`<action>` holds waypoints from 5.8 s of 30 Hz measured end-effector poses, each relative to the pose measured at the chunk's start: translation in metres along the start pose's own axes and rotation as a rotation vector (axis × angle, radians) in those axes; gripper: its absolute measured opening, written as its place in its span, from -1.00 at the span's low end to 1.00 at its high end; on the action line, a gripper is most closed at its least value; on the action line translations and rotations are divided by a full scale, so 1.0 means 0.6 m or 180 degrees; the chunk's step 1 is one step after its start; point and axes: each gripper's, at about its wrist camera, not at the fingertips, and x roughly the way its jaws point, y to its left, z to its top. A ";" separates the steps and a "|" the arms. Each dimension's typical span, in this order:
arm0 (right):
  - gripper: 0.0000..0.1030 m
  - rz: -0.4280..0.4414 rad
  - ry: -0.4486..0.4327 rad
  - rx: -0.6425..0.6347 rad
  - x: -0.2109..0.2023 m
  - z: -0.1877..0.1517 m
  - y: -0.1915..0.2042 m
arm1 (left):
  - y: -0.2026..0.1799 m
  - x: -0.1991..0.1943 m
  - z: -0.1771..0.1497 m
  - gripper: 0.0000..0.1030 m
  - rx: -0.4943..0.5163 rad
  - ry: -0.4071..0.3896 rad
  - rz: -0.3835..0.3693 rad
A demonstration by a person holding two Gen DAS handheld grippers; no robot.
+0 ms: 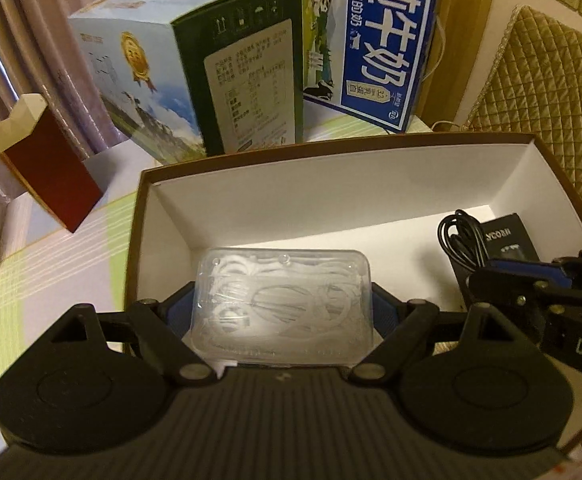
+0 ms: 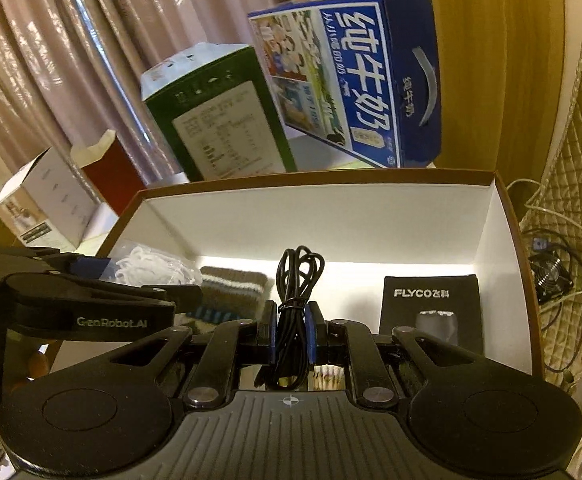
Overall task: Organize objects
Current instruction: 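Carry floss box and black cable over the brown box with both tools, then lower floss box and cable into brown box and open both tools, then withdraw both tools from the brown box toward the remaining table items, then lower left tool onto white hair clip while right tool lowers over clear cup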
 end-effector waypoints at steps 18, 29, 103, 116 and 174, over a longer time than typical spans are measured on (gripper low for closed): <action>-0.78 -0.0168 -0.0097 0.0113 0.031 0.020 -0.012 | 0.019 0.012 0.017 0.74 0.0019 -0.0038 0.0003; 0.24 -0.0180 -0.0219 0.0076 -0.014 0.007 -0.011 | 0.042 -0.025 -0.012 0.78 -0.0080 -0.0020 -0.0094; 0.85 -0.0207 0.0378 -0.0019 -0.223 -0.360 0.116 | 0.024 -0.260 -0.428 0.85 -0.0400 0.0304 -0.0269; 0.51 -0.0186 0.0433 -0.0126 -0.186 -0.368 0.116 | 0.032 -0.239 -0.439 0.85 -0.0466 0.0371 -0.0098; -0.04 -0.0318 0.0634 0.0132 -0.167 -0.383 0.022 | -0.025 -0.162 -0.417 0.64 0.0269 0.0315 -0.0442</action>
